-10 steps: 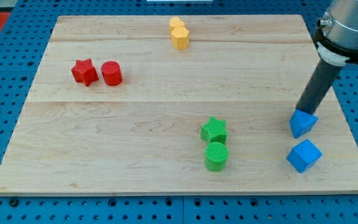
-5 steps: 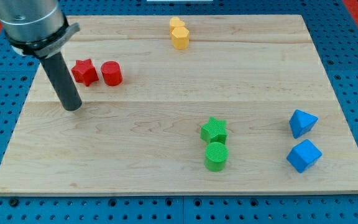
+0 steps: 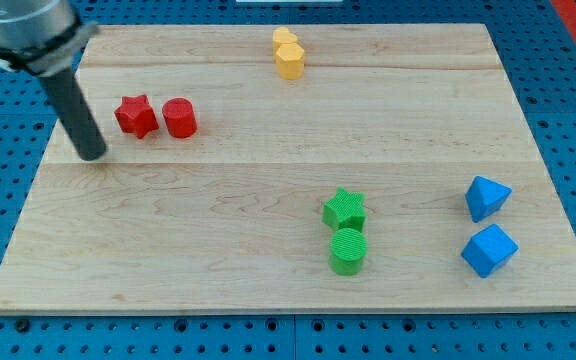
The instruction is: Slide the red circle diagonal to the top right of the red star
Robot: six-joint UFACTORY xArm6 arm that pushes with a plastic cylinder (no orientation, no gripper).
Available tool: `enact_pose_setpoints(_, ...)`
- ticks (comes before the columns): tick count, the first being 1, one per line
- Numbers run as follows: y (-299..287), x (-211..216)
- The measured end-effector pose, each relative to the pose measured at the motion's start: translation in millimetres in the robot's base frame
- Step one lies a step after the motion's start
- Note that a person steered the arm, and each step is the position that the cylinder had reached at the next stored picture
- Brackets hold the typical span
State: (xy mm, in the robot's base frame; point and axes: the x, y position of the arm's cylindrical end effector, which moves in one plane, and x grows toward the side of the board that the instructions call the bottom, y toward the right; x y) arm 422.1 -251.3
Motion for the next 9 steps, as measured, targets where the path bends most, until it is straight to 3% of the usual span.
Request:
enact_pose_setpoints(1, -29.2, -28.2)
enact_pose_setpoints(2, 2.0, -44.4)
enact_pose_setpoints(7, 269.7, -47.0)
enact_pose_setpoints(9, 345.3, -47.0)
